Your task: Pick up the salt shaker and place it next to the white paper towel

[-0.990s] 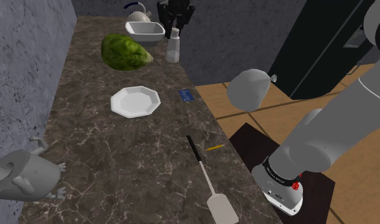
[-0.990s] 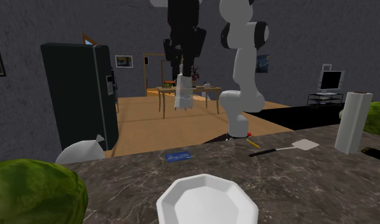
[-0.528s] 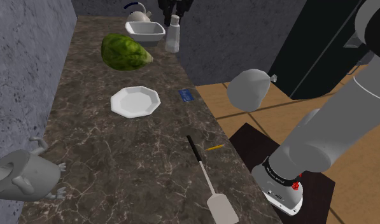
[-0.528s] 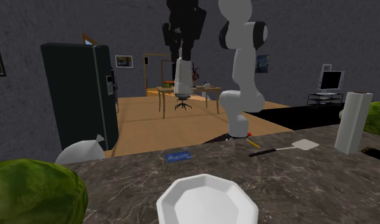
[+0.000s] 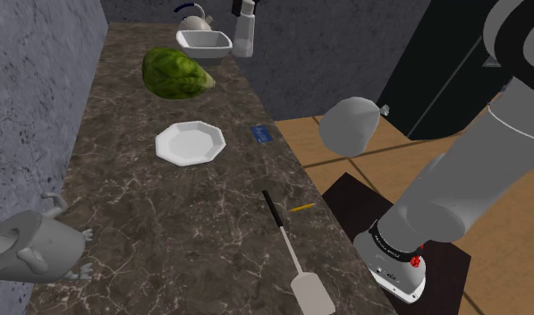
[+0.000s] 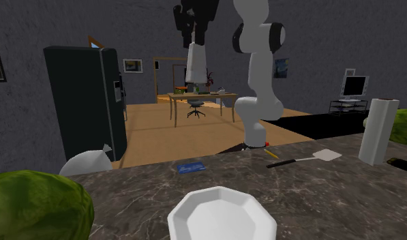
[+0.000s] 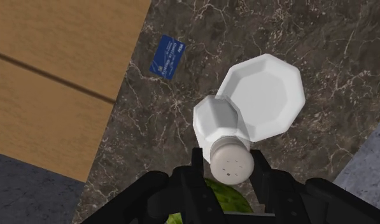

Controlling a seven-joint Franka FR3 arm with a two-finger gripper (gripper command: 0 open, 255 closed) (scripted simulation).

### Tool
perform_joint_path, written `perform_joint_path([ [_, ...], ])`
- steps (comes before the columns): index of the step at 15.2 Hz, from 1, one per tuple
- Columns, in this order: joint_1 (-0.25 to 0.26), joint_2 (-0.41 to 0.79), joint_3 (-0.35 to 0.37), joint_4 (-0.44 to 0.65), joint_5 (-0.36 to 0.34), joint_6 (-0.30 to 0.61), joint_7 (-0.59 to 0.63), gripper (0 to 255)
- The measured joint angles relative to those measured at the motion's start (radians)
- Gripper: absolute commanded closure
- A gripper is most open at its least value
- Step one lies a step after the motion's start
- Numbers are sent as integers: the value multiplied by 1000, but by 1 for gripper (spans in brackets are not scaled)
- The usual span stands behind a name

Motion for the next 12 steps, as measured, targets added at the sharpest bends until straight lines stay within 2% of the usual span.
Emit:
perform_joint_path([
  [2,3,17,3,48,-4,-30,6,255],
  [4,12,-6,13,37,-2,-42,26,255],
  [12,68,-194,77,-165,34,-18,151,255],
])
